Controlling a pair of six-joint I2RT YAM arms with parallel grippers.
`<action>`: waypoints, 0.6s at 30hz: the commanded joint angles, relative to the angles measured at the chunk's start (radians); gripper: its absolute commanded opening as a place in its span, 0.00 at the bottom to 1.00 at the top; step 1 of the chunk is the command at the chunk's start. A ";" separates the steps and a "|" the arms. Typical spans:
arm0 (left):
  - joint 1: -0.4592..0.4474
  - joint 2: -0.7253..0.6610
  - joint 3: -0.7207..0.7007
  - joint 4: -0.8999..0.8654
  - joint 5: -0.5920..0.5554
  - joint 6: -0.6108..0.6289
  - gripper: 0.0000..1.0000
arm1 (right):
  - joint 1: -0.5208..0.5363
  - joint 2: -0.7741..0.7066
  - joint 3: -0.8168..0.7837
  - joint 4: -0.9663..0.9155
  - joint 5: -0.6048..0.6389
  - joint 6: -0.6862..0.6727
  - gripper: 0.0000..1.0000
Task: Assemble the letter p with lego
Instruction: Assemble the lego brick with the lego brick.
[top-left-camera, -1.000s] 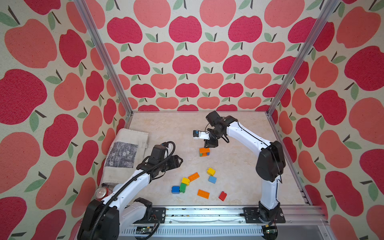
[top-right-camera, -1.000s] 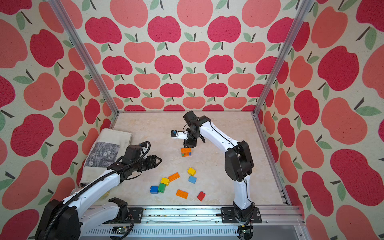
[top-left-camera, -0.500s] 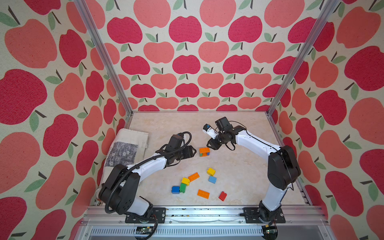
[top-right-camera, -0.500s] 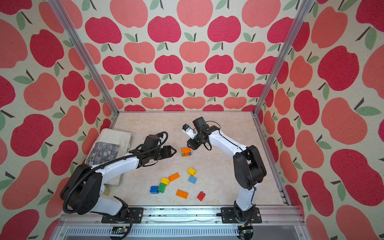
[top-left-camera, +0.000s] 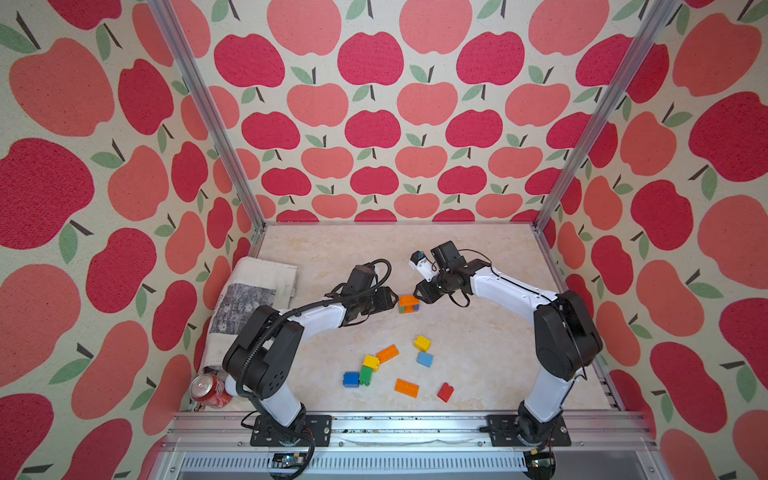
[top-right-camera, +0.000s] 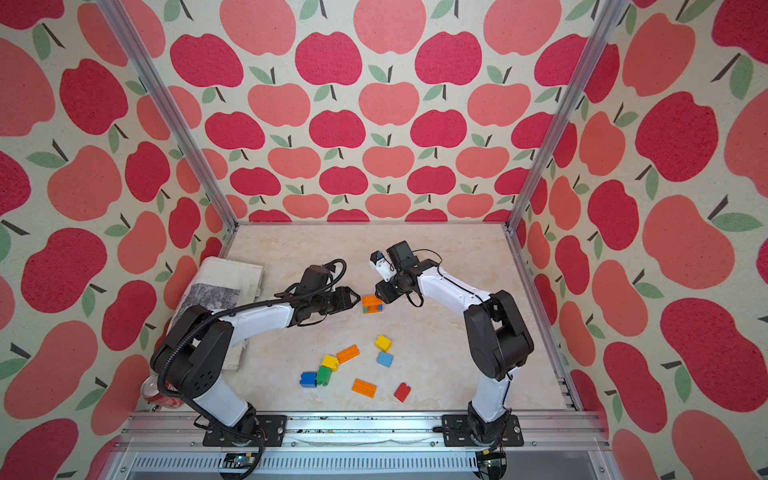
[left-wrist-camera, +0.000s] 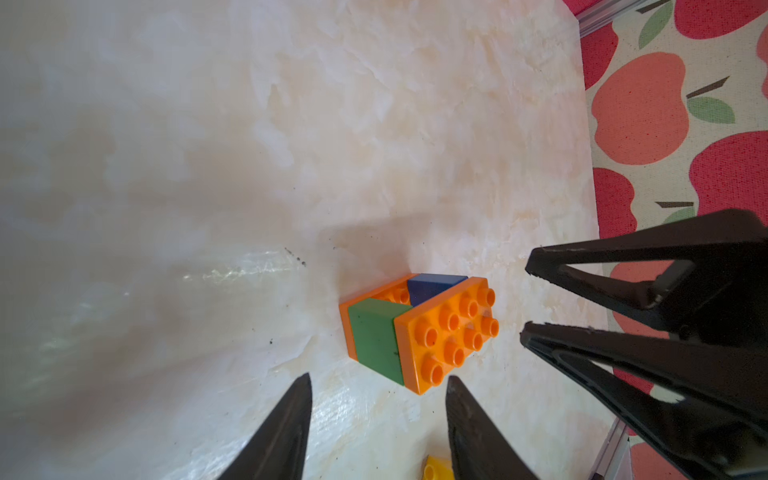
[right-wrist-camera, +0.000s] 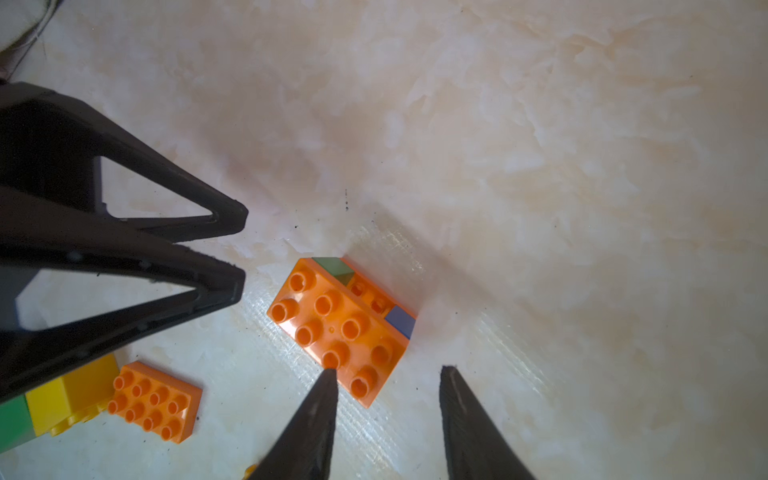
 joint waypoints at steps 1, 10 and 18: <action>-0.007 0.028 0.038 0.024 0.019 -0.016 0.53 | -0.003 -0.006 -0.011 0.014 -0.008 0.028 0.42; -0.013 0.087 0.052 0.004 0.017 -0.008 0.50 | -0.001 0.043 -0.057 0.029 0.021 0.041 0.36; -0.015 0.119 0.052 0.002 0.020 -0.007 0.47 | 0.003 0.041 -0.095 0.051 0.030 0.059 0.35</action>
